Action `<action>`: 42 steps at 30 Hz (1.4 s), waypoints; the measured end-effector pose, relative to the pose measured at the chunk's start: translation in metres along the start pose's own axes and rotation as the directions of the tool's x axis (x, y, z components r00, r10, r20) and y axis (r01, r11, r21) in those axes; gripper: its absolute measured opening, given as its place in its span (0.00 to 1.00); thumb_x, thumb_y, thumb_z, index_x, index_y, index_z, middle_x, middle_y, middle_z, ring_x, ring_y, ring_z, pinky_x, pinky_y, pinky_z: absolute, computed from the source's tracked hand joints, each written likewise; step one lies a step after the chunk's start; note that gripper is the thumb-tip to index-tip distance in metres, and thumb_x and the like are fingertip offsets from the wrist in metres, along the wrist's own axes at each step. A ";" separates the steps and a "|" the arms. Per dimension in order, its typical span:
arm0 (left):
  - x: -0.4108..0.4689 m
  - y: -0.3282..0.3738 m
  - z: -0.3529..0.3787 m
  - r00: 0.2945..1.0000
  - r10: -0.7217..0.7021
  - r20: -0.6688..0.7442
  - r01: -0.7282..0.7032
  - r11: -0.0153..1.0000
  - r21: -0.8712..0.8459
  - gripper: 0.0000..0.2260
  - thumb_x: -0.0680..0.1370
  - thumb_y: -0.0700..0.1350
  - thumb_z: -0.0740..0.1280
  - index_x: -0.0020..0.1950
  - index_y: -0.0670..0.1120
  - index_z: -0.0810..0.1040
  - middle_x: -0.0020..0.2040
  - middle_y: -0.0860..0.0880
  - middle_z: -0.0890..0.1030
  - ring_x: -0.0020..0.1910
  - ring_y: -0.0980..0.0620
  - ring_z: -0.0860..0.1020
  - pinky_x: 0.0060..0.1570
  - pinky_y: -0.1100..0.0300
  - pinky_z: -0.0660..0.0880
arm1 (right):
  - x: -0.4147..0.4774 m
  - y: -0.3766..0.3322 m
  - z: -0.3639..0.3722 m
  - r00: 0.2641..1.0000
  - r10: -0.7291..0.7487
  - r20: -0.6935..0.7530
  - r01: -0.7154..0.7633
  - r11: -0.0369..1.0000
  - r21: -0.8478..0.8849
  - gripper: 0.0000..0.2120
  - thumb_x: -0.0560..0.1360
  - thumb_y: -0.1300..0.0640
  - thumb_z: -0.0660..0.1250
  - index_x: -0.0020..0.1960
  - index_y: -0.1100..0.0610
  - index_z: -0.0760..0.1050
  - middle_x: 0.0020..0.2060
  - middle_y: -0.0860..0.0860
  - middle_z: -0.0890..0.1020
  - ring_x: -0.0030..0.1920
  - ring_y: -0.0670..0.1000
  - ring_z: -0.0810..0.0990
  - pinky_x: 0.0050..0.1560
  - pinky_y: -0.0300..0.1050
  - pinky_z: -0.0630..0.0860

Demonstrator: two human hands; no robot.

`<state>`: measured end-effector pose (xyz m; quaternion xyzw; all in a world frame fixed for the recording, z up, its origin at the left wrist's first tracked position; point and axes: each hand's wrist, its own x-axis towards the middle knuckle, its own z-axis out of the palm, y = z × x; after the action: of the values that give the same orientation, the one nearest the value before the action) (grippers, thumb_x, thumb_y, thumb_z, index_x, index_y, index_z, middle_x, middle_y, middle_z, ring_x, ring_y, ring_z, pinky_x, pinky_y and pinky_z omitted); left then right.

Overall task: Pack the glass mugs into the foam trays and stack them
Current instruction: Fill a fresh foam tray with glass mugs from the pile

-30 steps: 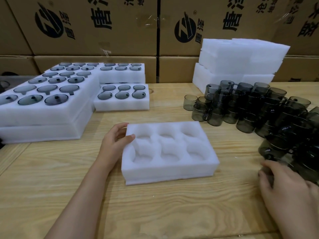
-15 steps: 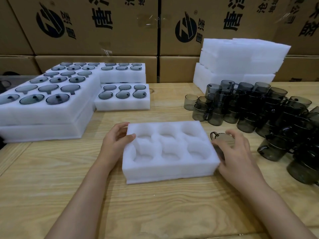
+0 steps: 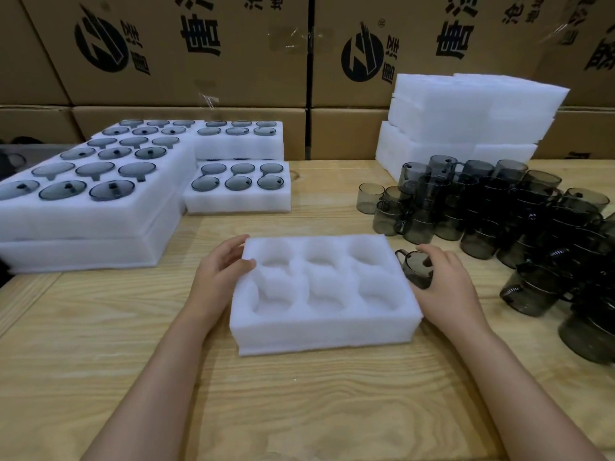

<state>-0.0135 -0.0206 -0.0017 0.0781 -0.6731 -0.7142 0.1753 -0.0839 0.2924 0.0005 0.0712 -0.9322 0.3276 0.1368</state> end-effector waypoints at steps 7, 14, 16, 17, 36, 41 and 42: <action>-0.004 0.017 0.004 0.996 -0.071 0.054 0.069 0.997 0.041 0.23 0.65 0.39 0.68 0.60 0.50 0.77 0.57 0.51 0.82 0.55 0.53 0.79 0.47 0.63 0.74 | -0.001 -0.009 -0.022 0.961 -0.007 -0.276 0.069 0.974 0.214 0.29 0.68 0.49 0.74 0.67 0.46 0.70 0.55 0.46 0.71 0.51 0.44 0.71 0.48 0.35 0.66; -0.007 0.069 0.062 0.904 0.105 0.414 -0.339 0.767 0.546 0.19 0.81 0.46 0.61 0.71 0.58 0.67 0.63 0.60 0.74 0.62 0.66 0.70 0.53 0.78 0.66 | -0.020 -0.040 -0.023 0.929 -0.295 -0.223 0.358 0.865 0.351 0.32 0.67 0.56 0.76 0.65 0.37 0.67 0.56 0.45 0.67 0.57 0.37 0.68 0.57 0.25 0.64; -0.007 0.077 0.090 0.848 0.036 0.528 -0.351 0.786 0.509 0.18 0.83 0.47 0.57 0.72 0.55 0.66 0.64 0.56 0.75 0.62 0.64 0.71 0.59 0.72 0.68 | -0.025 -0.045 -0.019 0.889 -0.413 -0.200 0.458 0.822 0.337 0.32 0.67 0.57 0.76 0.67 0.43 0.67 0.58 0.44 0.67 0.59 0.37 0.68 0.57 0.26 0.65; -0.008 0.080 0.101 0.828 0.018 0.561 -0.339 0.813 0.474 0.17 0.83 0.46 0.56 0.73 0.53 0.66 0.64 0.54 0.75 0.62 0.63 0.72 0.61 0.69 0.68 | -0.026 -0.046 -0.017 0.870 -0.456 -0.189 0.494 0.799 0.344 0.33 0.68 0.59 0.76 0.68 0.45 0.67 0.59 0.43 0.67 0.61 0.38 0.68 0.58 0.27 0.66; -0.009 0.051 0.125 0.835 0.160 0.526 -0.311 0.927 0.211 0.26 0.78 0.38 0.66 0.66 0.65 0.63 0.55 0.46 0.69 0.55 0.52 0.76 0.65 0.59 0.70 | -0.017 -0.043 -0.023 0.964 -0.251 0.094 0.074 0.587 0.806 0.24 0.70 0.48 0.65 0.66 0.46 0.69 0.63 0.42 0.76 0.58 0.38 0.77 0.53 0.32 0.74; -0.005 0.038 0.129 0.828 0.181 0.530 -0.428 0.815 0.391 0.23 0.76 0.47 0.70 0.65 0.66 0.68 0.53 0.53 0.67 0.56 0.63 0.71 0.64 0.70 0.66 | -0.014 -0.040 -0.015 0.975 -0.216 0.050 0.098 0.621 0.778 0.18 0.77 0.59 0.63 0.66 0.52 0.70 0.58 0.38 0.76 0.56 0.32 0.75 0.49 0.25 0.71; -0.005 0.037 0.129 0.830 0.183 0.527 -0.435 0.803 0.407 0.22 0.75 0.48 0.71 0.64 0.65 0.68 0.53 0.54 0.67 0.54 0.66 0.71 0.60 0.72 0.67 | -0.014 -0.038 -0.014 0.975 -0.218 0.052 0.101 0.637 0.764 0.17 0.78 0.59 0.63 0.66 0.52 0.70 0.58 0.38 0.76 0.57 0.33 0.75 0.50 0.25 0.71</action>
<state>-0.0486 0.1002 0.0443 -0.1651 -0.8627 -0.4673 0.1004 -0.0596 0.2720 0.0294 0.2265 -0.7078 0.6667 0.0575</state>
